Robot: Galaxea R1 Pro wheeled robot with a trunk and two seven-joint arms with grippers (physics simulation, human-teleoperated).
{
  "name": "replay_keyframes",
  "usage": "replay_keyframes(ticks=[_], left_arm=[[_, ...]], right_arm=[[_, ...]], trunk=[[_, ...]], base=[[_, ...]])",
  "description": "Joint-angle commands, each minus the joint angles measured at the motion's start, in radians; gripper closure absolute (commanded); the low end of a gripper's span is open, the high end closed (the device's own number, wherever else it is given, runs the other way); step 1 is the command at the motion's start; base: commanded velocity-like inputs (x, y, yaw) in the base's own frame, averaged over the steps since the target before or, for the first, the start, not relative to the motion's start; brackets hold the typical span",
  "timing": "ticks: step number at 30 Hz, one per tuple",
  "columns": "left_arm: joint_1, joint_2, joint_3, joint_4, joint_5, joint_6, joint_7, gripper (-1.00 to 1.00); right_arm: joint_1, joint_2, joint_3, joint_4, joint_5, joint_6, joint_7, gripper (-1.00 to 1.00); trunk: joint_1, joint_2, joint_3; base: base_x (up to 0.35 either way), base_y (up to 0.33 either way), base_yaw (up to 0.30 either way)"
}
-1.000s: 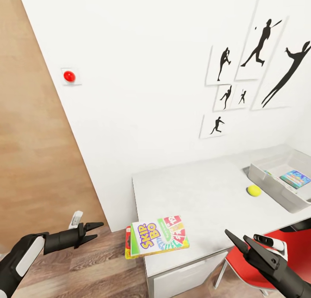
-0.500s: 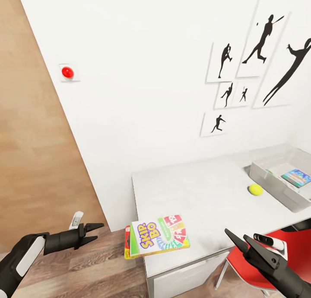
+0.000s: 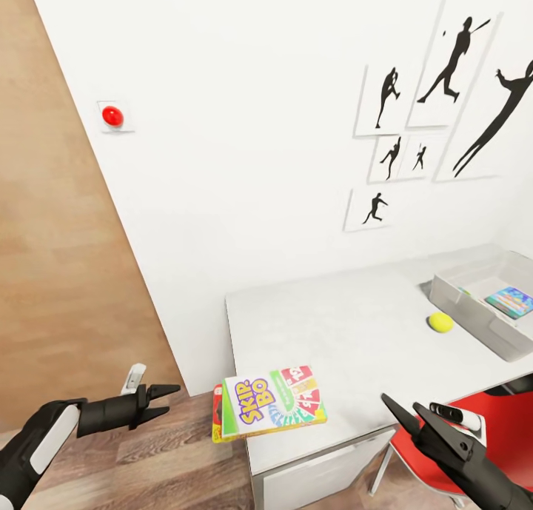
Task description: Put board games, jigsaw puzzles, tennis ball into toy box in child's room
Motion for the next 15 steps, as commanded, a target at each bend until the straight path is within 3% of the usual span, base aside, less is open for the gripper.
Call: replay_keyframes(ticks=[1, 15], left_arm=[[-0.001, 0.0, -0.001, -0.001, 0.0, 0.004, -0.003, -1.0], [-0.001, 0.001, -0.005, -0.008, 0.0, 0.006, -0.004, -1.0]], right_arm=[[0.0, -0.001, -0.002, 0.0, -0.006, 0.008, -0.001, -1.0], [0.0, 0.002, -0.042, 0.016, -0.008, 0.011, 0.002, -1.0]], trunk=[[0.0, -0.001, -0.001], [0.0, -0.001, -0.001]], base=[[0.0, 0.0, 0.0], [0.0, -0.001, 0.0]])
